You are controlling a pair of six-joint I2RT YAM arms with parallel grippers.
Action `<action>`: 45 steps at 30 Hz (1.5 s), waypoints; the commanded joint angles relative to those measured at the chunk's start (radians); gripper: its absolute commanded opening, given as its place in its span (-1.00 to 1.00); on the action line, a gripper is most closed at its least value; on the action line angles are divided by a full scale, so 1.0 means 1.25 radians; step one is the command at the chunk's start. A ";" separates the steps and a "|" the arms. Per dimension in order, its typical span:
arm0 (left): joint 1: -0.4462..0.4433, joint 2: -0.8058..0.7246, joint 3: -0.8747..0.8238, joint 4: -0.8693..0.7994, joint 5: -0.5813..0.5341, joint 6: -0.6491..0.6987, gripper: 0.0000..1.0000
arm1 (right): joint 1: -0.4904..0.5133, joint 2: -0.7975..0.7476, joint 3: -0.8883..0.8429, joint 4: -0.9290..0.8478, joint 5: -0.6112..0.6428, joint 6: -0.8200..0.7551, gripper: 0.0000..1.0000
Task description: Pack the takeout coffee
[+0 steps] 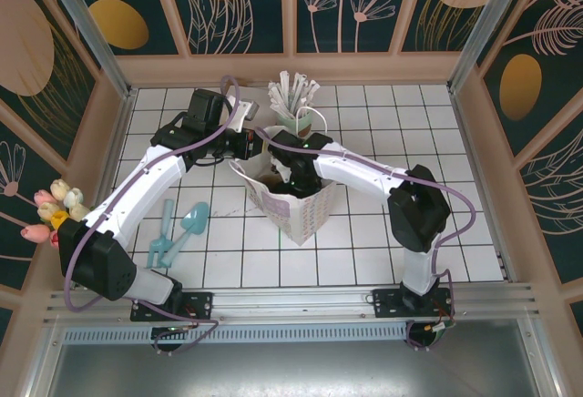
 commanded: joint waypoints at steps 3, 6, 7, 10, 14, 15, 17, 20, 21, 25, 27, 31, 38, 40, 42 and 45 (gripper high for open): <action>-0.002 -0.013 -0.007 0.004 0.005 0.008 -1.00 | -0.005 0.158 -0.124 0.090 0.090 -0.008 -0.25; -0.002 -0.016 -0.008 0.004 0.004 0.008 -1.00 | -0.006 0.140 -0.108 0.080 0.093 -0.008 -0.25; -0.002 -0.018 -0.008 0.004 0.004 0.008 -1.00 | -0.006 0.131 -0.099 0.074 0.092 -0.010 -0.24; -0.002 -0.017 -0.007 0.004 0.003 0.008 -1.00 | -0.006 0.104 -0.064 0.050 0.095 -0.010 -0.22; -0.002 -0.015 0.002 -0.002 -0.003 0.009 -1.00 | -0.003 0.072 -0.023 0.014 0.096 -0.010 -0.18; -0.002 -0.015 0.003 -0.002 -0.005 0.010 -1.00 | -0.002 0.064 -0.016 0.005 0.096 -0.009 -0.17; -0.003 -0.017 0.007 -0.004 -0.012 0.012 -1.00 | 0.004 0.051 -0.003 -0.013 0.093 -0.007 -0.15; -0.002 -0.016 0.010 -0.003 -0.015 0.013 -1.00 | 0.012 0.038 0.021 -0.039 0.104 0.003 -0.14; -0.001 -0.018 0.010 -0.005 -0.015 0.013 -1.00 | 0.013 0.036 0.028 -0.047 0.107 0.005 -0.13; -0.003 -0.019 0.011 -0.004 -0.020 0.014 -1.00 | 0.021 0.025 0.055 -0.059 0.124 0.020 -0.04; -0.002 -0.020 0.012 -0.005 -0.021 0.014 -1.00 | 0.020 0.019 0.061 -0.057 0.127 0.026 0.01; -0.002 -0.019 0.011 -0.007 -0.022 0.017 -1.00 | 0.020 0.018 0.067 -0.057 0.134 0.031 0.14; -0.001 -0.017 0.008 -0.010 -0.026 0.019 -1.00 | 0.022 -0.006 0.060 -0.044 0.121 0.036 0.36; -0.002 -0.018 0.008 -0.011 -0.026 0.020 -1.00 | 0.022 -0.008 0.059 -0.043 0.118 0.035 0.38; -0.002 -0.018 0.010 -0.012 -0.026 0.019 -1.00 | 0.022 -0.012 0.058 -0.039 0.110 0.032 0.40; -0.003 -0.019 0.012 -0.013 -0.029 0.023 -1.00 | 0.022 -0.017 0.056 -0.036 0.106 0.032 0.43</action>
